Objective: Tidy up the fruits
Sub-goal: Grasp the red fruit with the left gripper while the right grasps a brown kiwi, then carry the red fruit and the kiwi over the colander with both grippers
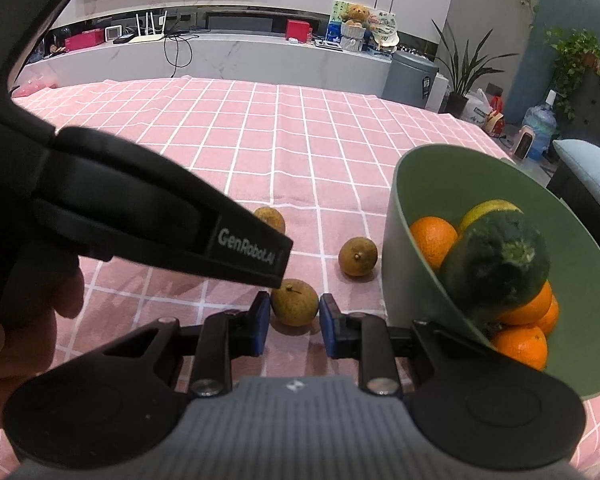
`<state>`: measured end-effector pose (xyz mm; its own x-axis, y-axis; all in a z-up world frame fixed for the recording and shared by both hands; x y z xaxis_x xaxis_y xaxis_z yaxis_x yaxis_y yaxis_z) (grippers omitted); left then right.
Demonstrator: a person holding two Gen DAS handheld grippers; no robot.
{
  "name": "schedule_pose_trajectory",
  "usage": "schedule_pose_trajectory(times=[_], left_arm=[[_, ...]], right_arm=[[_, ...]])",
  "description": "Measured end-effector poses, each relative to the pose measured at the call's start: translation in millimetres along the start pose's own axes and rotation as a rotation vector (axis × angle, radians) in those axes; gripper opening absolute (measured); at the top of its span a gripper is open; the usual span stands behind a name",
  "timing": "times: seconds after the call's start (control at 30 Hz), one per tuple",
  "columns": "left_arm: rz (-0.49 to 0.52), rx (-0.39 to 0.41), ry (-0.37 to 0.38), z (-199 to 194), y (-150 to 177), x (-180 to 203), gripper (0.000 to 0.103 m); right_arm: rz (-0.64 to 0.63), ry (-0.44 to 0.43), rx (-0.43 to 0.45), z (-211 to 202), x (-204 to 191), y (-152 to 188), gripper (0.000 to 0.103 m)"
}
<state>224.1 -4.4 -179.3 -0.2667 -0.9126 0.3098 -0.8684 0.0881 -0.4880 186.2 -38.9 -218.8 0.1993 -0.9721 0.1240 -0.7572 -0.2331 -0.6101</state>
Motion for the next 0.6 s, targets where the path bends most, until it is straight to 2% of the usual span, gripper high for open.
schedule_pose_trajectory(times=[0.1, 0.17, 0.3, 0.4, 0.6], left_arm=[[0.019, 0.004, -0.009, 0.4, 0.7, 2.4, 0.037], [0.032, 0.005, -0.01, -0.2, 1.5, 4.3, 0.032], [0.025, 0.006, -0.016, -2.0, 2.5, 3.4, 0.031], [-0.01, 0.014, -0.018, -7.8, 4.1, 1.8, 0.031], [-0.099, 0.047, 0.029, -32.7, 8.3, -3.6, 0.031]], right_arm=[[0.009, -0.009, -0.007, 1.1, 0.6, -0.5, 0.022], [0.014, -0.016, -0.012, 2.2, 0.5, -1.7, 0.022], [0.034, -0.037, -0.025, 3.3, 0.7, -3.4, 0.022], [0.044, -0.057, -0.031, 1.9, 3.3, -3.7, 0.022], [0.067, -0.115, -0.04, -12.7, 3.8, -2.7, 0.022]])
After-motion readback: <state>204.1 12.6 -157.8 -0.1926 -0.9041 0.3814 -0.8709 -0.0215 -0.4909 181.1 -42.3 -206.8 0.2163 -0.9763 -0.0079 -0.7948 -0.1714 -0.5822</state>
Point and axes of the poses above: each gripper's, at about its wrist camera, not at the fingertips, and z roughly the way its jaws point, x to its right, y to its underside, the point moved 7 cm from there along z, roughly the way its jaws point, and after that the axes turned 7 degrees about -x, right-handed, at the moved point
